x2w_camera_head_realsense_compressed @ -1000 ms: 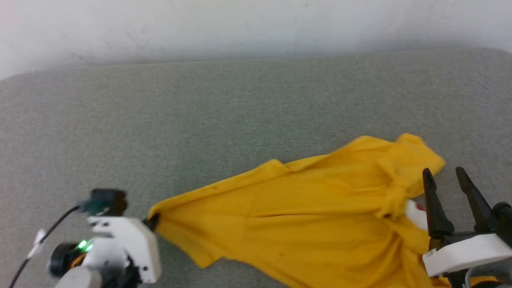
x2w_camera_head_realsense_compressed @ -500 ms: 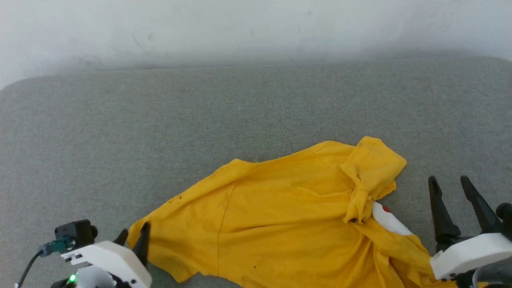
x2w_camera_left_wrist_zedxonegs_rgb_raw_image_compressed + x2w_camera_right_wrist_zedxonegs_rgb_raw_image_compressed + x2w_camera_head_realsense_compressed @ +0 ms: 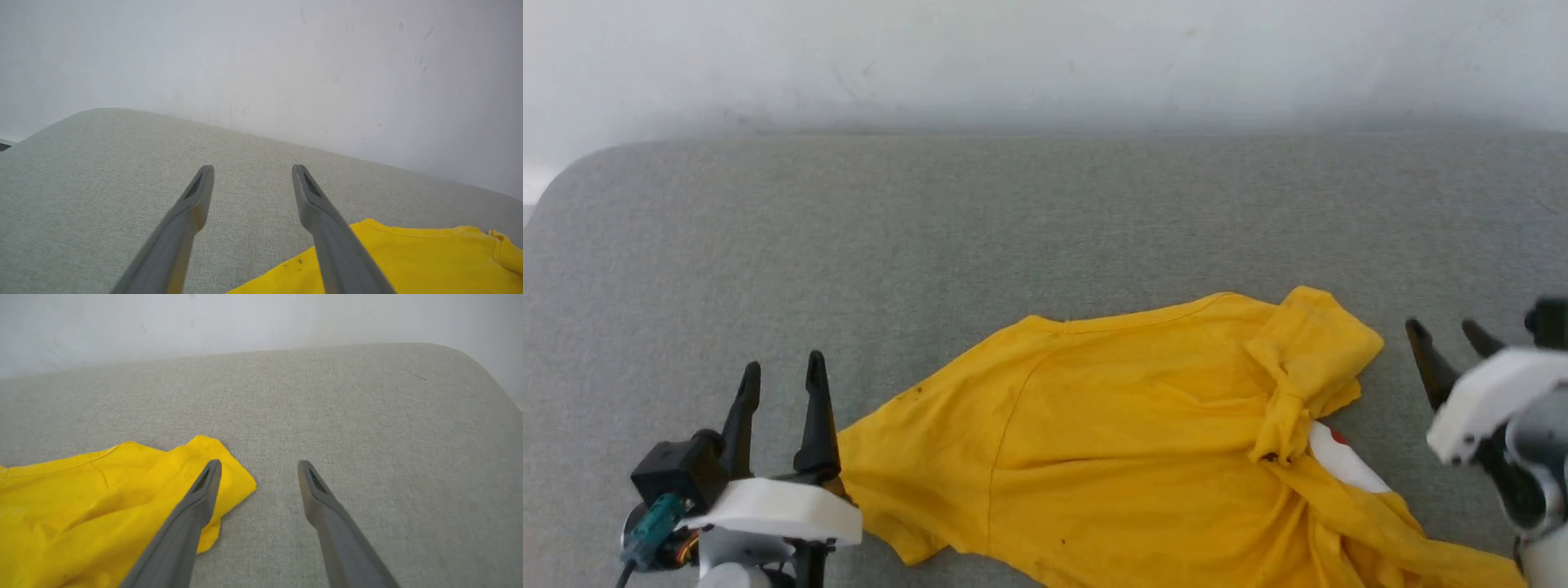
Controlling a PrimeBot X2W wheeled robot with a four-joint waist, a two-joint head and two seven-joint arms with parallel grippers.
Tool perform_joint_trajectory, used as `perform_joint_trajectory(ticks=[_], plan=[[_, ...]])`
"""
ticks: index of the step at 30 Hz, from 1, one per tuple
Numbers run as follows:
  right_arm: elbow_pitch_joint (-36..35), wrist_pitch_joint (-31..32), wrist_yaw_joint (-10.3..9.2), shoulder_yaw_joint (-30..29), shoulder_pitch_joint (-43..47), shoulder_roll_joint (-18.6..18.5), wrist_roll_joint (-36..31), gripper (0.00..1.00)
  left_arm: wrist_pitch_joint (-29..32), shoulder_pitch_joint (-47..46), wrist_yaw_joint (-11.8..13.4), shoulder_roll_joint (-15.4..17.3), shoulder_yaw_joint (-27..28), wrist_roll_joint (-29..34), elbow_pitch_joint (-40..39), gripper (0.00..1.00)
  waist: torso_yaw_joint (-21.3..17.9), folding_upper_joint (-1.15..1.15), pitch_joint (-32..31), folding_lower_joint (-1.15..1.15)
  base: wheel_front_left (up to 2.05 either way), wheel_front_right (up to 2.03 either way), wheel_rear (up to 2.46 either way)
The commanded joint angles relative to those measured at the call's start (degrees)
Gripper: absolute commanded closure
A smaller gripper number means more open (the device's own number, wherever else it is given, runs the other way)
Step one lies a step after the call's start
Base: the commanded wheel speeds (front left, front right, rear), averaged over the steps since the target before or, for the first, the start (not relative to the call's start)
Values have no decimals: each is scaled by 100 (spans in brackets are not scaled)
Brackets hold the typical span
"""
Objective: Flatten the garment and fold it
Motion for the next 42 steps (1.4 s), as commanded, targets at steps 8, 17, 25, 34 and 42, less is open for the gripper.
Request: perform_joint_trajectory(ticks=[8, 17, 25, 34, 42], plan=[[1641, 1237, -4, 1198, -1868, -743, 683, 0, -207, -559, -283, -371, -134, 313, 130, 0, 720, 0, 647, 0, 0, 0, 0], [2348, 2713, -4, 2477, -2488, -1195, 1296, 69, -220, -741, -498, -658, -35, 497, 295, 0, 888, 0, 843, 0, 0, 0, 0], [1722, 2118, -4, 2669, -2612, -1570, 1452, 100, -221, -621, -539, -692, 257, 668, 355, 0, 567, 0, 581, 0, 0, 0, 0], [582, 1084, -4, 1425, -1247, -2026, 1829, 100, -221, -383, -547, -733, 426, 792, 320, 0, 200, 0, 287, 0, 0, 0, 0], [237, -20, -4, -119, 1004, -1460, 2121, 100, -184, -185, -525, -674, 532, 706, 471, 0, -18, 0, 153, 0, 0, 0, 0]])
